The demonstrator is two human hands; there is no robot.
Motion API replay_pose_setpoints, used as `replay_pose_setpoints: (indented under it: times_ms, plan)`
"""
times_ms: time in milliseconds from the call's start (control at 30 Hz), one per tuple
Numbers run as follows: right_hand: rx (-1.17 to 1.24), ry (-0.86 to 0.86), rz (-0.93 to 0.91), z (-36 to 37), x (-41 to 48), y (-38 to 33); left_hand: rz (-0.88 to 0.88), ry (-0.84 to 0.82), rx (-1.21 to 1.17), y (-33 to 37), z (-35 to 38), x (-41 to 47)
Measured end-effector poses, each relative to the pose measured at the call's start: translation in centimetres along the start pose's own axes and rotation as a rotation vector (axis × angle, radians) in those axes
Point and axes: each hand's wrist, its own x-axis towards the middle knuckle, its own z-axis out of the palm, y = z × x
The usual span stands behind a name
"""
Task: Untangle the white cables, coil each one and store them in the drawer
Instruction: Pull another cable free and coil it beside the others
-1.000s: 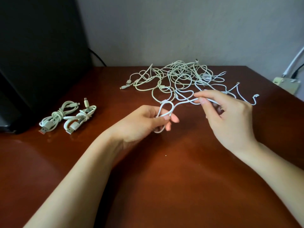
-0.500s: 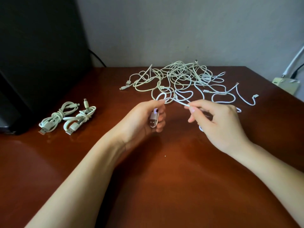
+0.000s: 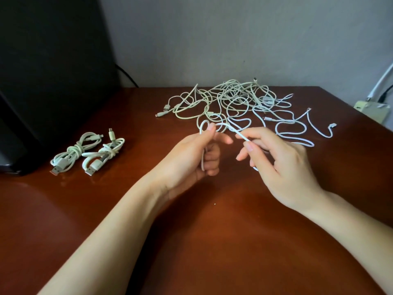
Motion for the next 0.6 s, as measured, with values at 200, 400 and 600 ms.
replay_pose_setpoints:
  times_ms: [200, 400, 600]
  plan:
    - [0.044, -0.071, 0.043, -0.18, -0.09, -0.2, -0.014, -0.092, -0.122, -0.43, 0.44, -0.11]
    - [0.042, -0.214, 0.083, 0.16, -0.24, -0.07, 0.094, -0.221, 0.094, -0.22, 0.51, -0.75]
    - [0.01, -0.142, 0.058, 0.46, -0.29, -0.11, 0.149, 0.001, 0.176, -0.85, 0.39, -0.39]
